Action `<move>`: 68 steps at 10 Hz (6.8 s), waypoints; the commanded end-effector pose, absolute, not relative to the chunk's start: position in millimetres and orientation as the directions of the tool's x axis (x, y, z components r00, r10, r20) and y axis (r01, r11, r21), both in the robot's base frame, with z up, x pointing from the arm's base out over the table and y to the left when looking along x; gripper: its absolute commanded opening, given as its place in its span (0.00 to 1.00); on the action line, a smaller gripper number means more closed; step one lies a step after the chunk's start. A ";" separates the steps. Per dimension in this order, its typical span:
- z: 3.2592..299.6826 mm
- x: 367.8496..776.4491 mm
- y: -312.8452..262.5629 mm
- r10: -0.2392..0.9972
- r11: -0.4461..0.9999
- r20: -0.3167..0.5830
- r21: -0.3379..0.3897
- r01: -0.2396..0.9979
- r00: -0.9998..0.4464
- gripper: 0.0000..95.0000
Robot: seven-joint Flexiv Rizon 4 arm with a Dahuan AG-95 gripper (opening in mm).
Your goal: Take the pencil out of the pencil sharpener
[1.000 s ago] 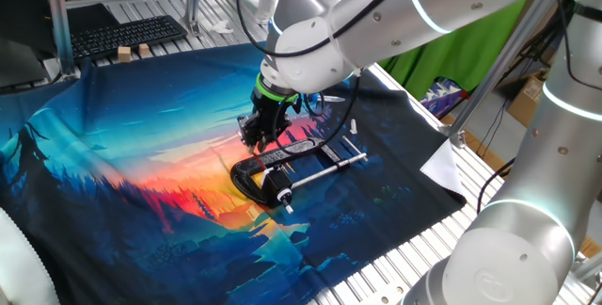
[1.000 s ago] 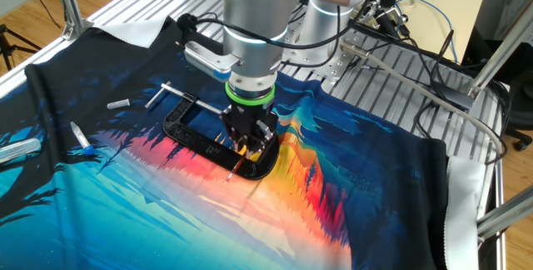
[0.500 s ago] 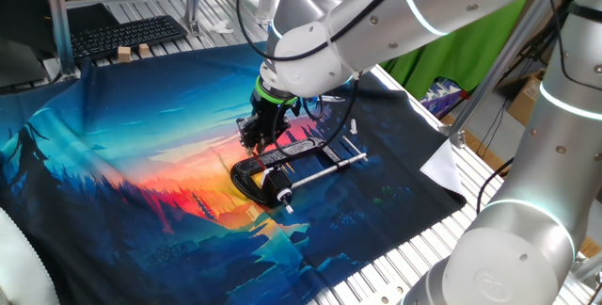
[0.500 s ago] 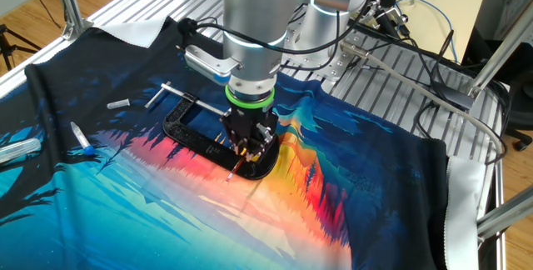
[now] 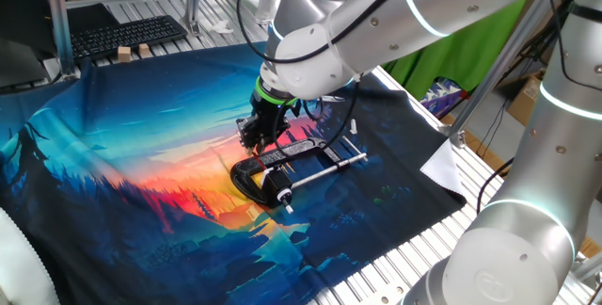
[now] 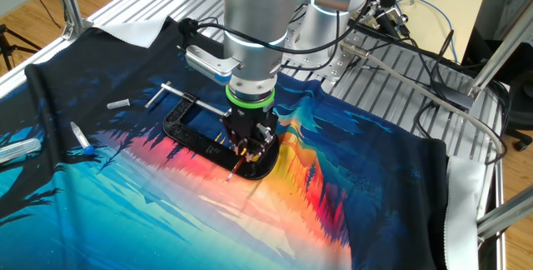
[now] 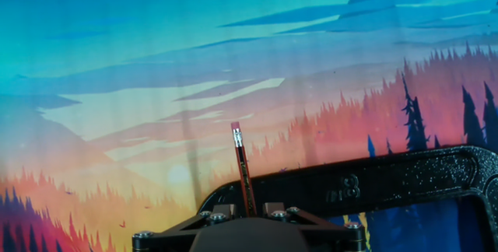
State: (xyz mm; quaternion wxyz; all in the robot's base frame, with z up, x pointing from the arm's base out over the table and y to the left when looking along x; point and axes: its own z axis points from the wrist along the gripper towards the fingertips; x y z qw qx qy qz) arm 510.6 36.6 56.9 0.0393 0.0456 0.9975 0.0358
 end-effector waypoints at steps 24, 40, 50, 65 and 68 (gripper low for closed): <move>61.4 530.6 37.7 0.064 0.996 -0.072 0.064 0.059 -0.995 0.00; 94.9 612.8 15.8 -0.041 0.999 -0.068 0.031 -0.044 -0.997 0.00; 86.6 636.2 0.5 -0.096 0.995 -0.070 0.034 -0.099 -0.993 0.00; 86.0 635.4 1.2 -0.126 0.991 -0.006 0.053 -0.126 -0.992 0.00; 86.0 635.4 1.2 -0.088 0.994 -0.071 0.053 -0.091 -0.994 0.00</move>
